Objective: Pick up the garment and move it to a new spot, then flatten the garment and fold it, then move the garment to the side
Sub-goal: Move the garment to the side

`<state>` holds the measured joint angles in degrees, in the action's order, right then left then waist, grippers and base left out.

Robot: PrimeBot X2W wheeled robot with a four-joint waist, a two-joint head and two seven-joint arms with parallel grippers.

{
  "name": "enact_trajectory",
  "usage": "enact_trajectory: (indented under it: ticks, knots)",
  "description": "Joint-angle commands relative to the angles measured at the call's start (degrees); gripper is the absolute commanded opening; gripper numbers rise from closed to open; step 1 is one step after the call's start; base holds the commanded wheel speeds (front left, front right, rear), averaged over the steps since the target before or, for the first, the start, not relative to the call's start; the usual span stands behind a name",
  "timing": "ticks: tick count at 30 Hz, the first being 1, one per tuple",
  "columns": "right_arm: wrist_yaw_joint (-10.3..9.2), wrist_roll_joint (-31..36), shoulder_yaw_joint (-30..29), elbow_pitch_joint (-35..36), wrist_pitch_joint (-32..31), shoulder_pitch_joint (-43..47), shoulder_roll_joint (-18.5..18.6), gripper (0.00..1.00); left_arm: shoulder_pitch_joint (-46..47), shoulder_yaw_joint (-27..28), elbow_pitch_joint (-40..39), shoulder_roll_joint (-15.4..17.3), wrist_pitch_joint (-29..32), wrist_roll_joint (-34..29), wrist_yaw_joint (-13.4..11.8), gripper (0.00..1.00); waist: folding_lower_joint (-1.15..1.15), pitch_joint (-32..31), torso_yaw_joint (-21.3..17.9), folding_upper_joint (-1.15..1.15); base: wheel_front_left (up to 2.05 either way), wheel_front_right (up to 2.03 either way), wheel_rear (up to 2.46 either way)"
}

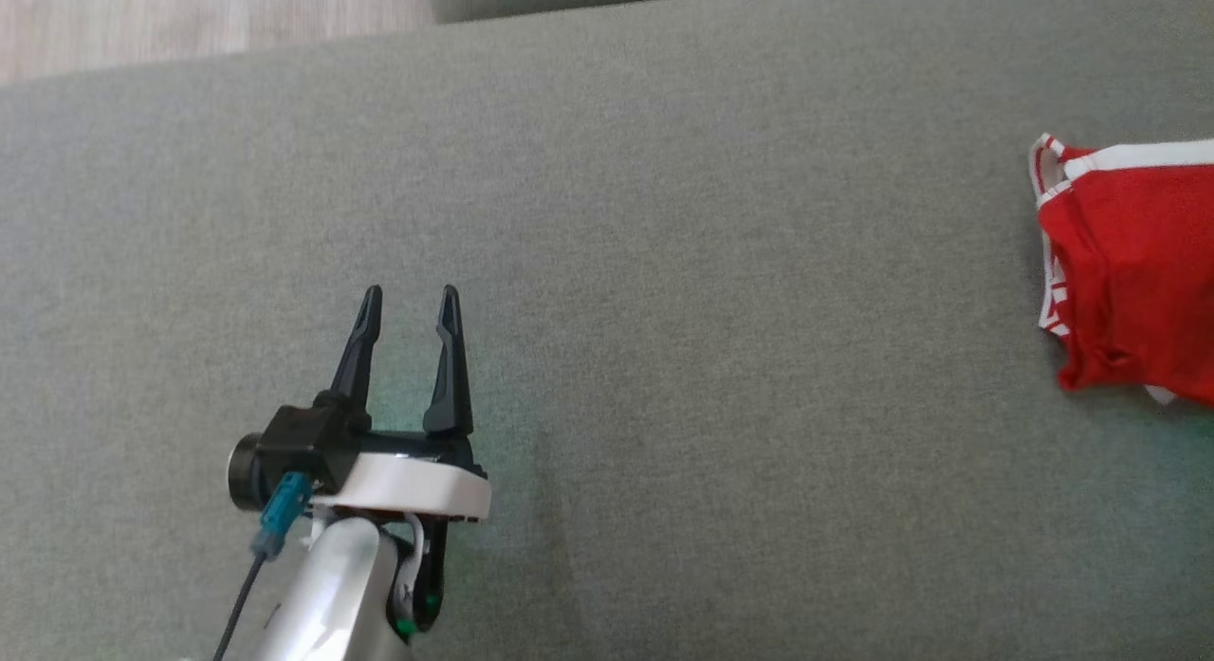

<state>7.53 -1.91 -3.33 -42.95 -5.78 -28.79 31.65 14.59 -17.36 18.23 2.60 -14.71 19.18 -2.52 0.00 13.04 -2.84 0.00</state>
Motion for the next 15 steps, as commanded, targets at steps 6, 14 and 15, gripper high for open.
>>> enact_trajectory:
  ticks: [6, 14, 15]
  knots:
    - [-0.04, 2.2, -1.7, 8.6, 1.3, -0.6, -3.0, 1.0, -0.3, 2.6, -1.5, 0.3, -0.3, 0.2, -0.2, 1.0, 0.0, -4.2, -0.4, 0.0, 0.0, 0.0, 0.0]
    - [-0.04, -1.2, -2.6, 26.8, 5.1, 3.2, -14.9, 1.0, -2.5, 3.1, -2.3, 0.3, -0.3, 1.1, -0.6, 1.0, 0.0, -10.0, 0.8, 0.0, 0.0, 0.0, 0.0]
    - [-0.04, -1.9, -2.9, 29.0, 5.2, 4.3, -17.1, 1.0, -2.9, 3.1, -2.4, 0.3, -0.3, 1.3, -0.7, 1.0, 0.0, -10.5, 1.0, 0.0, 0.0, 0.0, 0.0]
